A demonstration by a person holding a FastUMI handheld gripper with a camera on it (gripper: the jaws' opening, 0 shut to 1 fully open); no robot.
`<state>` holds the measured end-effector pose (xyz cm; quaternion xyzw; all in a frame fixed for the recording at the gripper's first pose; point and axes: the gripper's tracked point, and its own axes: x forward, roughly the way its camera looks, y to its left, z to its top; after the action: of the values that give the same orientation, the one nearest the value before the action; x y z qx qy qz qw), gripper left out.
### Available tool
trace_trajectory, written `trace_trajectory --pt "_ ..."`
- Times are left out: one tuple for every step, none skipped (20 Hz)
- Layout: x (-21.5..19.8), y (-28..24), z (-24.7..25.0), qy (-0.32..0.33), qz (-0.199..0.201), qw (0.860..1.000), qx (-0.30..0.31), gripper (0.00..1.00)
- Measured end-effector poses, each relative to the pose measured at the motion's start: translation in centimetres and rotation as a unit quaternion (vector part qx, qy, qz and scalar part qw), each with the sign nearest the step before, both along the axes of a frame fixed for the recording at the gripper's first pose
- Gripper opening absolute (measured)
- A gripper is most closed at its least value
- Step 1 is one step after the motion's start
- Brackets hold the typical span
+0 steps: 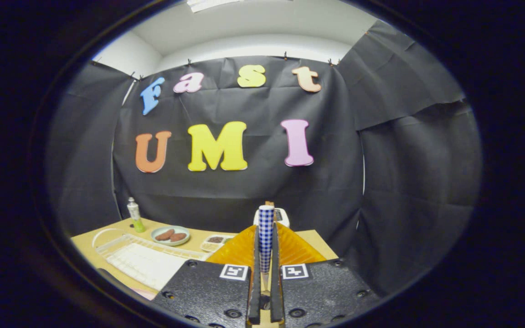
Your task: Take the plate from the dish rack, then take the spoon from the basket and place it into the plate.
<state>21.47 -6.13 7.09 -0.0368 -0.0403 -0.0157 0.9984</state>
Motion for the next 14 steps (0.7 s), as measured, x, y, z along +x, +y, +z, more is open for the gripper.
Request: trace_trajectory --pt "-1.2 1.5 -0.1 -0.005 0.011 1.000 0.000 0.13" --pt "-2.4 3.2 -0.3 -0.011 0.022 1.000 0.004 0.13" --pt "-3.5 4.6 -0.8 -0.012 0.031 0.999 0.007 0.13" --pt "-4.4 6.1 -1.6 -0.012 0.040 0.999 0.009 0.13" --pt "-5.1 7.3 -2.3 -0.010 0.045 0.999 0.007 0.14" --pt "-5.6 8.7 -3.1 -0.009 0.052 0.999 0.006 0.14" --pt "-6.1 9.9 -3.9 -0.008 0.056 0.998 0.003 0.13" --pt "-6.6 11.2 -4.9 -0.006 0.062 0.998 -0.002 0.14" --pt "-7.1 12.5 -5.9 -0.006 0.068 0.998 -0.010 0.13" --pt "-7.5 13.6 -6.8 -0.009 0.073 0.997 -0.016 0.14" --pt "-7.9 14.6 -7.6 -0.012 0.077 0.997 -0.017 0.14" --pt "-8.2 15.7 -8.7 -0.015 0.083 0.996 -0.016 0.14" --pt "-8.4 16.5 -9.6 -0.016 0.088 0.996 -0.011 0.14" --pt "-8.5 17.5 -10.6 -0.013 0.090 0.996 -0.005 0.14"
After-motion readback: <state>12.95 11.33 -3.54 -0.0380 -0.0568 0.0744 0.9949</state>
